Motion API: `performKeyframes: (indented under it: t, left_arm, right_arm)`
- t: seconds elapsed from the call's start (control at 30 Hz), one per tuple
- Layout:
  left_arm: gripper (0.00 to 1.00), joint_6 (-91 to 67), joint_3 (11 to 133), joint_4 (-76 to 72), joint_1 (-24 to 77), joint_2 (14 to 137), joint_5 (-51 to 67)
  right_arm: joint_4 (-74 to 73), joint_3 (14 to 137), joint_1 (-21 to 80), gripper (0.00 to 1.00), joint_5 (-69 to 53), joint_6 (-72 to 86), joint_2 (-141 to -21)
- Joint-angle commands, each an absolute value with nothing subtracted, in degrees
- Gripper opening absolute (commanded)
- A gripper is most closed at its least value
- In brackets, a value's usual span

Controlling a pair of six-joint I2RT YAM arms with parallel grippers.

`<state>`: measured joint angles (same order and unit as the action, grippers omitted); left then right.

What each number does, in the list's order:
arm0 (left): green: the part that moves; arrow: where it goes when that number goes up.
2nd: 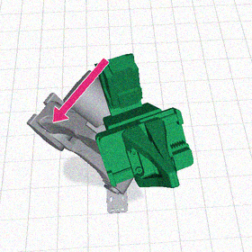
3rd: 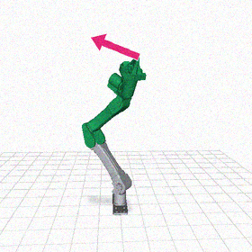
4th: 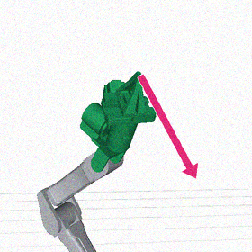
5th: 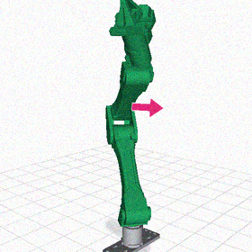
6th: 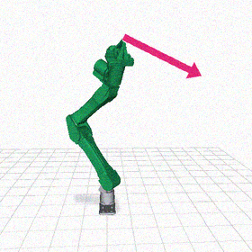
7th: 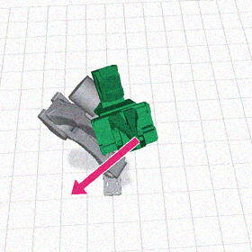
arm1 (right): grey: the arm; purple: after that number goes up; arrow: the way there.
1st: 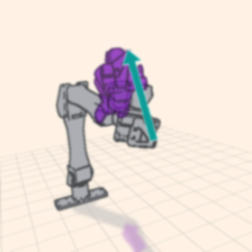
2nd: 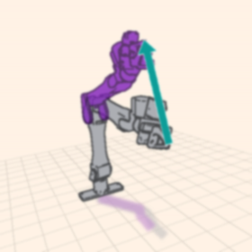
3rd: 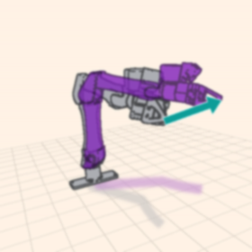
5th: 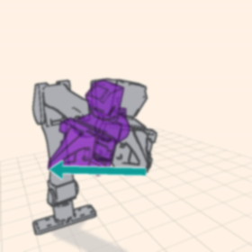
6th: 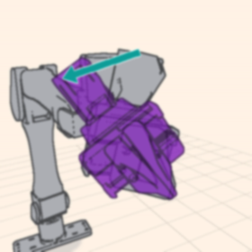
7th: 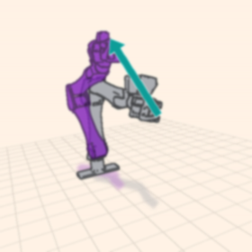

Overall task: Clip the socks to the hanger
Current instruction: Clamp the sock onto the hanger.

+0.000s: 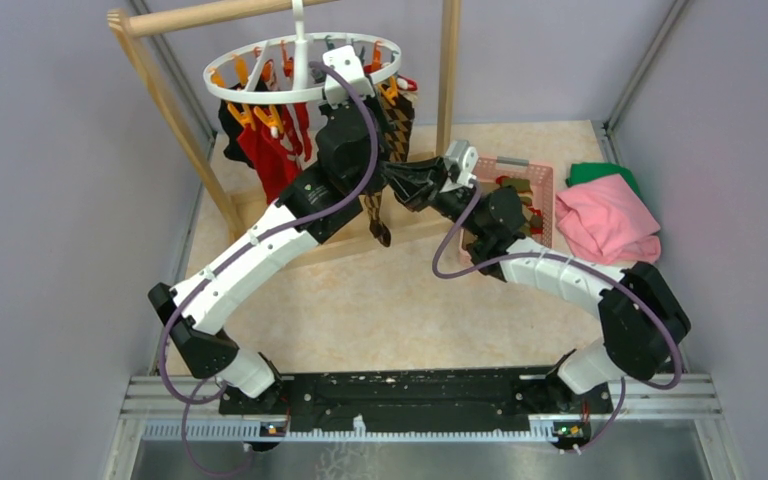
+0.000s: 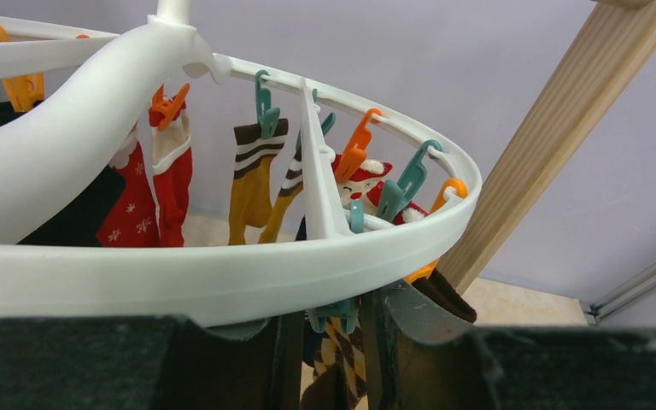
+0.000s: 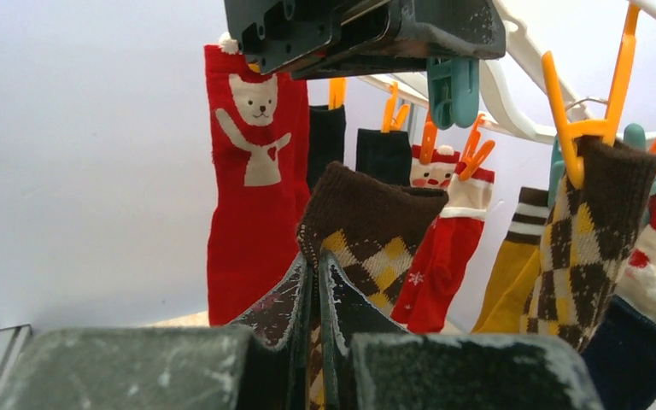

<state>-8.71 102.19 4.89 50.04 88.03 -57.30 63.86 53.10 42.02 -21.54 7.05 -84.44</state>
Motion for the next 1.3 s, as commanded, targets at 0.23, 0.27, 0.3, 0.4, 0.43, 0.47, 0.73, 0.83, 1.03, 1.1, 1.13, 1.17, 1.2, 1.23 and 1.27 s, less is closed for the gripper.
performKeyframes:
  t: [0.23,0.27,0.3,0.4,0.43,0.47,0.73,0.83,1.03,1.1,1.13,1.17,1.2,1.23,1.27]
  left_arm:
    - [0.13,-11.0,102.7,6.1,49.6,85.5,-55.3]
    - [0.13,-11.0,102.7,6.1,49.6,85.5,-55.3]
    - [0.13,-11.1,102.7,6.2,49.6,85.5,-55.3]
    - [0.13,-11.5,102.7,6.6,49.6,85.5,-55.1]
    - [0.13,-11.6,102.7,6.7,49.6,85.5,-55.1]
    - [0.13,-11.7,102.7,6.7,49.6,85.4,-55.1]
    - [0.12,-12.0,102.7,7.1,49.6,85.6,-55.0]
    - [0.12,-12.0,102.9,7.2,49.6,85.6,-54.9]
    - [0.12,-12.2,102.9,7.3,49.6,85.7,-54.7]
    - [0.12,-12.3,102.9,7.3,49.6,85.6,-54.5]
    - [0.12,-12.3,102.9,7.3,49.6,85.7,-54.5]
    - [0.12,-12.4,103.0,7.4,49.6,85.7,-54.5]
    - [0.12,-12.4,103.0,7.4,49.6,85.7,-54.4]
    - [0.12,-12.5,102.9,7.4,49.6,85.8,-54.4]
    - [0.12,-12.5,102.9,7.5,49.6,85.8,-54.4]
  right_arm:
    - [60.1,61.4,41.0,0.0,-23.1,1.5,-86.6]
    - [59.8,61.8,40.9,0.0,-23.0,1.2,-86.7]
    - [59.4,62.1,40.9,0.0,-23.0,1.0,-86.8]
    - [58.7,62.9,40.8,0.0,-22.8,0.3,-87.2]
    - [58.3,63.2,40.7,0.0,-22.8,0.3,-87.3]
    - [58.0,63.4,40.7,0.0,-22.8,0.3,-87.4]
    - [56.9,65.4,40.3,0.0,-23.2,-1.8,-88.2]
    - [56.8,65.6,40.0,0.0,-23.1,-2.0,-88.1]
    - [57.0,65.8,39.8,0.0,-23.2,-2.3,-87.7]
    - [56.9,66.1,39.8,0.0,-23.3,-2.5,-87.7]
    - [56.8,66.3,39.8,0.0,-23.2,-2.6,-87.7]
    - [56.5,66.6,39.8,0.0,-23.2,-2.9,-87.7]
    - [56.4,66.8,39.8,0.0,-23.3,-3.0,-87.7]
    - [56.3,66.9,39.8,0.0,-23.2,-3.1,-87.7]
    - [56.3,67.0,39.8,0.0,-23.1,-3.3,-87.6]
